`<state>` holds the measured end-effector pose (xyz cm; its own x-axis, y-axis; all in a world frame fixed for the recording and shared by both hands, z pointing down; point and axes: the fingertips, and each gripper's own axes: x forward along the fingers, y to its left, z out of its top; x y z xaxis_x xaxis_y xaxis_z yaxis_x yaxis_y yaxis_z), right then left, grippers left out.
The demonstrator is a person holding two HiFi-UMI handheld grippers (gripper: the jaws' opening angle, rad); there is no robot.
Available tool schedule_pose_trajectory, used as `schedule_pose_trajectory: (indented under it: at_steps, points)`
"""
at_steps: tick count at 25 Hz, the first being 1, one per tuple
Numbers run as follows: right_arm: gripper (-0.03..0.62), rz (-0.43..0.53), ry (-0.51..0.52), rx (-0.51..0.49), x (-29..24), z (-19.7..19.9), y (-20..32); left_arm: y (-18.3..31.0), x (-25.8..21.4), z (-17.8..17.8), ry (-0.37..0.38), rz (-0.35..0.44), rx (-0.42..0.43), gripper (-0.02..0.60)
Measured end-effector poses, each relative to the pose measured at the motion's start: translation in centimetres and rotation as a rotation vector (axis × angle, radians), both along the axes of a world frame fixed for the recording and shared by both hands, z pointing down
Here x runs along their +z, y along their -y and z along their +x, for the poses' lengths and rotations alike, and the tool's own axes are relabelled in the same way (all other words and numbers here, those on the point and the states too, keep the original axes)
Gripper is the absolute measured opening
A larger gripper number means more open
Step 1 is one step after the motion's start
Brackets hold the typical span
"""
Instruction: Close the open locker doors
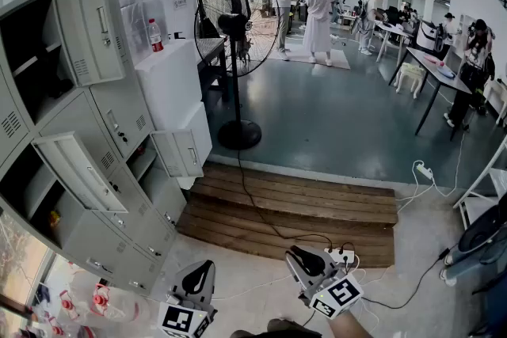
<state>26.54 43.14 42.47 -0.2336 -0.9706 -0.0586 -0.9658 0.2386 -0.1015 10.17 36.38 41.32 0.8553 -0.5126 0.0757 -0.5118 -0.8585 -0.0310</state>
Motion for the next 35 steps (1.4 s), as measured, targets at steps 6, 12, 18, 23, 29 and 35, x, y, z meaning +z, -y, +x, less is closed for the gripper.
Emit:
schedule_pose_trajectory:
  at_steps: [6, 12, 18, 23, 29, 35]
  points:
    - [0.067, 0.005, 0.002, -0.009, 0.0, 3.0, 0.0, -0.1, 0.1, 3.1, 0.011, 0.006, -0.006, 0.008]
    - [0.067, 0.004, 0.033, -0.011, 0.7, 6.5, -0.7, -0.7, 0.7, 6.8, 0.032, 0.007, 0.002, 0.008]
    - [0.069, 0.003, 0.101, 0.016, 1.6, 9.6, -0.6, -0.5, 2.0, 9.4, 0.063, -0.011, 0.019, 0.008]
    - [0.069, -0.023, 0.106, 0.032, 2.7, 10.1, 1.0, 1.8, 2.8, 9.9, 0.058, -0.026, 0.018, 0.008]
    - [0.068, -0.043, 0.09, 0.053, 3.0, 10.5, 5.8, 7.2, 3.2, 10.6, 0.026, -0.038, 0.037, 0.008]
    - [0.067, -0.061, 0.077, 0.071, 2.2, 10.0, 13.8, 15.7, 2.4, 10.7, 0.006, -0.038, 0.066, 0.008]
